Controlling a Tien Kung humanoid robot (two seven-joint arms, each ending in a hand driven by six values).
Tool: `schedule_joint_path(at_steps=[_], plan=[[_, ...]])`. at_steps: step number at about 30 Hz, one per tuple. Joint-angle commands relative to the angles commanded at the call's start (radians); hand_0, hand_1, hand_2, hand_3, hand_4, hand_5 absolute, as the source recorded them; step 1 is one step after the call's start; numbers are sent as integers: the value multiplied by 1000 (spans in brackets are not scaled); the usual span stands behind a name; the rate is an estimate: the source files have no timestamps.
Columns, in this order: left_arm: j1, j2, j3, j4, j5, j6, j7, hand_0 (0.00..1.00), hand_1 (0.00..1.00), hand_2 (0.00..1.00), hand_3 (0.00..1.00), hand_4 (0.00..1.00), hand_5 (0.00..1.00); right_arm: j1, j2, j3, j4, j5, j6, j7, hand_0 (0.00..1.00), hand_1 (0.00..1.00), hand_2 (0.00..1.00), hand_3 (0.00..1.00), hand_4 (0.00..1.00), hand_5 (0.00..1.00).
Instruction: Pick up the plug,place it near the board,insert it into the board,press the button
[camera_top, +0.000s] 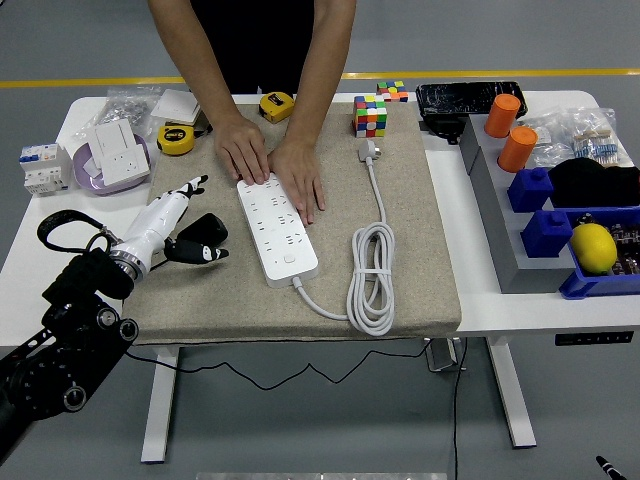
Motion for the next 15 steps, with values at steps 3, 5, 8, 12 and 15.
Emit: schedule_joint_path(at_steps=[3,5,8,12,15], plan=[[-12,0,18,25,8,25,-8,806,784,673,708,998,126,0,-1,2,0,-3,-1,-1,998,881,826,863,998,911],[-20,-1,30,45,12,37,-13,605,659,544,546,998,93,-1,-2,5,0,-6,-1,-2,998,878,826,861,998,911],[-32,-7,42,74,13,45,-17,605,659,544,546,998,93,-1,-3,9,0,-11,-1,-4,998,878,826,861,998,911],[-48,-17,54,114,18,47,-20,567,645,532,537,998,114,2,-3,8,0,-13,-4,-2,998,880,827,860,998,910],[-56,-24,54,136,24,51,-21,567,645,532,537,998,114,4,-4,5,0,-10,-3,0,998,880,827,860,998,910]])
